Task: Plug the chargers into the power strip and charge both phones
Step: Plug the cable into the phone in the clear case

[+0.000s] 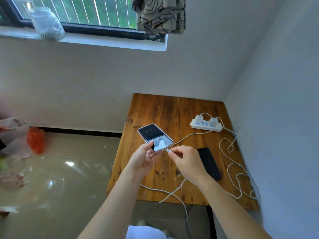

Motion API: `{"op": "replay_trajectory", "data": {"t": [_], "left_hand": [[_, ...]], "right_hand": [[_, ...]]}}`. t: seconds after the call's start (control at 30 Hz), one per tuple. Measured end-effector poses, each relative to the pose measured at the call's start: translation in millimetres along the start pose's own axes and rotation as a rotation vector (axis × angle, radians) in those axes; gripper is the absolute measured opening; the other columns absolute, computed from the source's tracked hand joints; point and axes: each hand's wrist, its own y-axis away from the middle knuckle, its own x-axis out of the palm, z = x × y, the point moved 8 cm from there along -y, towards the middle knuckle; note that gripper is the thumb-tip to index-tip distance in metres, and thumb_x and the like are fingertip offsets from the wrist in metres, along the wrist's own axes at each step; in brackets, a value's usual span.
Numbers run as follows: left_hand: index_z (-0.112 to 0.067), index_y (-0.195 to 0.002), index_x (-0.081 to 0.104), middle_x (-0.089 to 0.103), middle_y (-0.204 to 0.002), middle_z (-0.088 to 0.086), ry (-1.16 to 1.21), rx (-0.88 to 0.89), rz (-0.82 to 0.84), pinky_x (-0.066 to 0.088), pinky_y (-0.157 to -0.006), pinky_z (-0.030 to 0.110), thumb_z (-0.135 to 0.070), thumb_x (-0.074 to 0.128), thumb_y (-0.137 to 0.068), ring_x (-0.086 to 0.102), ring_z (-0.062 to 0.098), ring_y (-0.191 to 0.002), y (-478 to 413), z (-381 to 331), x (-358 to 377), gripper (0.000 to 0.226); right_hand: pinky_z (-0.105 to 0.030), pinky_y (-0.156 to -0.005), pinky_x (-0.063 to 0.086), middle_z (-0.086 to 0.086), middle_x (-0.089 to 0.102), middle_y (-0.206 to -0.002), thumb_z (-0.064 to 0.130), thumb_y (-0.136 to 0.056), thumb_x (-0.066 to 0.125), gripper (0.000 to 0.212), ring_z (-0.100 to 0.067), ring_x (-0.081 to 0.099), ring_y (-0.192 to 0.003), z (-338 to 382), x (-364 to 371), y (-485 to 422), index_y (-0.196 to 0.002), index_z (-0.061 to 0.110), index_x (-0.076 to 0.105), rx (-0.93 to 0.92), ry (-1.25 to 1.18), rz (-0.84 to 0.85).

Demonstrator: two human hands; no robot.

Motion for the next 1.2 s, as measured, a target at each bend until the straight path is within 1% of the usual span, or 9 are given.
{"op": "replay_trajectory", "data": {"t": [0.07,0.27,0.33,0.47,0.67,0.83,0.97,1.1,1.2], "left_hand": [[-0.005,-0.133,0.045,0.067,-0.117,0.023,-0.004,0.005,0.009,0.057,-0.075,0.03,-0.013,0.056,-0.095,0.071,0.027,-0.094,1,0,2,0.041],[-0.006,-0.13,0.046,0.067,-0.117,0.022,-0.009,0.02,0.03,0.059,-0.07,0.029,-0.01,0.056,-0.095,0.072,0.028,-0.094,3,1,7,0.037],[-0.006,-0.13,0.045,0.066,-0.119,0.023,-0.02,0.028,0.024,0.061,-0.065,0.028,-0.008,0.057,-0.094,0.07,0.029,-0.099,3,1,9,0.038],[-0.005,-0.127,0.047,0.064,-0.122,0.022,-0.055,0.037,0.009,0.059,-0.053,0.024,-0.002,0.056,-0.093,0.07,0.029,-0.095,5,0,13,0.035],[-0.007,-0.141,0.041,0.062,-0.126,0.022,-0.054,0.007,-0.04,0.06,-0.055,0.026,0.002,0.058,-0.091,0.07,0.032,-0.098,0,2,7,0.054],[-0.004,-0.135,0.046,0.065,-0.12,0.023,-0.108,0.023,-0.039,0.06,-0.054,0.025,0.0,0.057,-0.092,0.071,0.03,-0.095,-3,-4,7,0.044],[-0.007,-0.14,0.042,0.065,-0.12,0.022,-0.058,0.012,-0.024,0.061,-0.058,0.027,-0.001,0.058,-0.092,0.07,0.03,-0.097,-5,-4,4,0.051],[-0.007,-0.137,0.045,0.065,-0.12,0.021,-0.05,0.009,0.01,0.059,-0.055,0.026,-0.004,0.056,-0.093,0.069,0.03,-0.098,-7,-3,3,0.046],[-0.008,-0.131,0.05,0.067,-0.118,0.021,-0.079,0.02,0.07,0.06,-0.061,0.027,-0.006,0.053,-0.096,0.068,0.03,-0.102,-8,-2,4,0.036]], "right_hand": [[-0.012,-0.066,0.05,0.0,0.072,-0.094,0.027,-0.091,0.061,0.023,-0.007,0.062,-0.079,1,-1,1,-0.106,0.013,0.073,-0.005,0.013,-0.013],[-0.016,-0.062,0.052,-0.001,0.075,-0.088,0.028,-0.091,0.062,0.022,-0.004,0.06,-0.066,4,-5,2,-0.098,0.013,0.076,0.028,0.067,-0.048],[-0.013,-0.059,0.049,-0.002,0.075,-0.082,0.027,-0.091,0.062,0.021,-0.004,0.059,-0.062,4,-7,2,-0.093,0.013,0.077,0.047,0.071,-0.065],[-0.009,-0.055,0.045,0.0,0.073,-0.077,0.028,-0.091,0.062,0.021,-0.005,0.06,-0.06,3,-6,2,-0.089,0.013,0.077,0.079,0.076,-0.073],[-0.009,-0.053,0.043,0.0,0.072,-0.076,0.026,-0.091,0.063,0.019,-0.005,0.06,-0.059,4,-2,1,-0.089,0.012,0.076,0.105,0.054,-0.069],[-0.01,-0.053,0.043,-0.002,0.071,-0.075,0.024,-0.091,0.062,0.019,-0.007,0.06,-0.06,4,3,-2,-0.086,0.011,0.076,0.125,0.022,-0.064],[-0.012,-0.056,0.046,0.002,0.069,-0.073,0.024,-0.09,0.064,0.017,-0.007,0.061,-0.063,0,5,-4,-0.087,0.012,0.075,0.161,-0.062,-0.062],[-0.02,-0.061,0.054,0.002,0.069,-0.07,0.026,-0.09,0.064,0.016,-0.012,0.065,-0.068,-13,10,-3,-0.082,0.016,0.075,0.221,-0.174,0.02],[-0.018,-0.059,0.054,0.001,0.069,-0.069,0.022,-0.091,0.062,0.016,-0.01,0.065,-0.064,-19,14,-2,-0.082,0.016,0.074,0.248,-0.216,0.09]]}}
